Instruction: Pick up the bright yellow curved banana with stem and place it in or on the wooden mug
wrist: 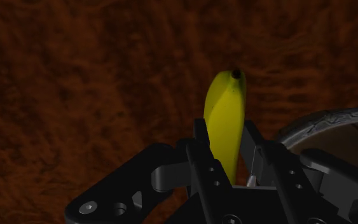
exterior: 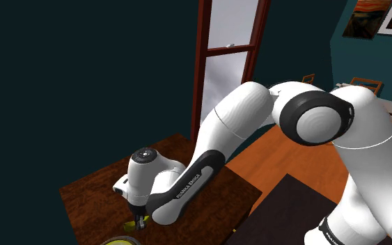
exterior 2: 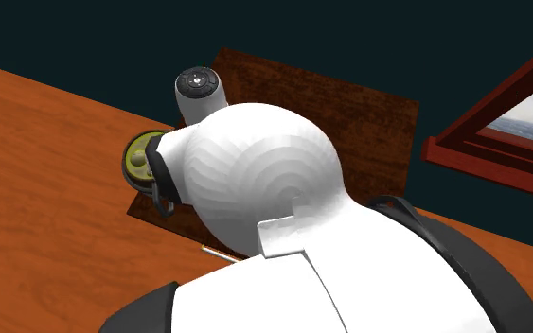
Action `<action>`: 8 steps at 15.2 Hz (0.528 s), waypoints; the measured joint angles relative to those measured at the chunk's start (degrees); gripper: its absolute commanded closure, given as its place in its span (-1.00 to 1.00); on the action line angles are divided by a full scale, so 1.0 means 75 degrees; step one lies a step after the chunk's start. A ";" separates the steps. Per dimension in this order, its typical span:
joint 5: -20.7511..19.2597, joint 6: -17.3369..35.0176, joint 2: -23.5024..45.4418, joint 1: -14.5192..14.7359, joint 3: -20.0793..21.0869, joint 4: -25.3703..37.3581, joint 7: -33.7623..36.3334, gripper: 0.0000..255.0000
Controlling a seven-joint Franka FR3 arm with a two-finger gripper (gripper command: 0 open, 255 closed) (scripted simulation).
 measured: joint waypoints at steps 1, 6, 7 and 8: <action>0.0015 -0.0055 -0.0078 -0.0015 0.0021 -0.0023 -0.0007 1.00; 0.0096 -0.0332 -0.0483 -0.0107 0.0126 -0.0153 -0.0053 1.00; 0.0118 -0.0406 -0.0575 -0.0129 0.0151 -0.0175 -0.0066 1.00; 0.0137 -0.0470 -0.0654 -0.0144 0.0172 -0.0190 -0.0074 1.00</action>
